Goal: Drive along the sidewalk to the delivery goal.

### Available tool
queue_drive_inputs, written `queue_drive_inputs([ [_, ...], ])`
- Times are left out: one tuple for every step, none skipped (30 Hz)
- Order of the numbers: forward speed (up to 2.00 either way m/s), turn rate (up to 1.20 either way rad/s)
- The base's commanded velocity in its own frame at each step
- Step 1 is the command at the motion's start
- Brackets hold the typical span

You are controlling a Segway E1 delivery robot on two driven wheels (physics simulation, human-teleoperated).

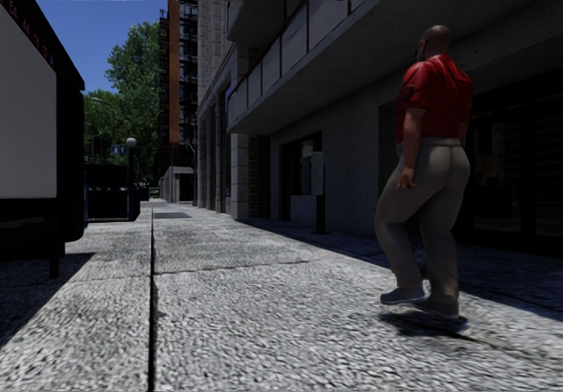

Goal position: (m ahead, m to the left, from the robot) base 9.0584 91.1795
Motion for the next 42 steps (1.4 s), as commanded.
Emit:
queue_drive_inputs([
  [0.81, 0.81],
  [0.81, 0.84],
  [0.81, 0.85],
  [0.81, 0.85],
  [0.81, 0.85],
  [0.81, 0.85],
  [0.81, 0.69],
  [0.81, 0.54],
  [0.81, 0.48],
  [0.81, 0.48],
  [0.81, 0.30],
  [0.81, 0.15],
  [0.81, 0.10],
  [0.81, 0.09],
  [0.81, 0.09],
  [0.81, 0.09],
  [0.81, 0.06],
  [0.81, 0.05],
  [0.81, 0.05],
  [0.81, 0.05],
  [0.81, 0.05],
  [0.81, 0.05],
  [0.81, 0.07],
  [0.81, 0.22],
  [0.81, 0.33],
  [0.81, 0.33],
  [0.81, 0.43],
  [0.81, 0.52],
  [0.81, 0.55],
  [0.81, 0.56],
  [0.81, 0.56],
  [0.81, 0.56],
  [0.81, 0.56],
  [0.81, 0.56],
  [0.81, 0.51],
  [0.81, 0.51],
  [0.81, 0.06],
  [0.81, 0.00],
  [0.81, 0.00],
  [0.81, 0.00],
  [0.81, 0.00],
  [0.82, 0.00],
])
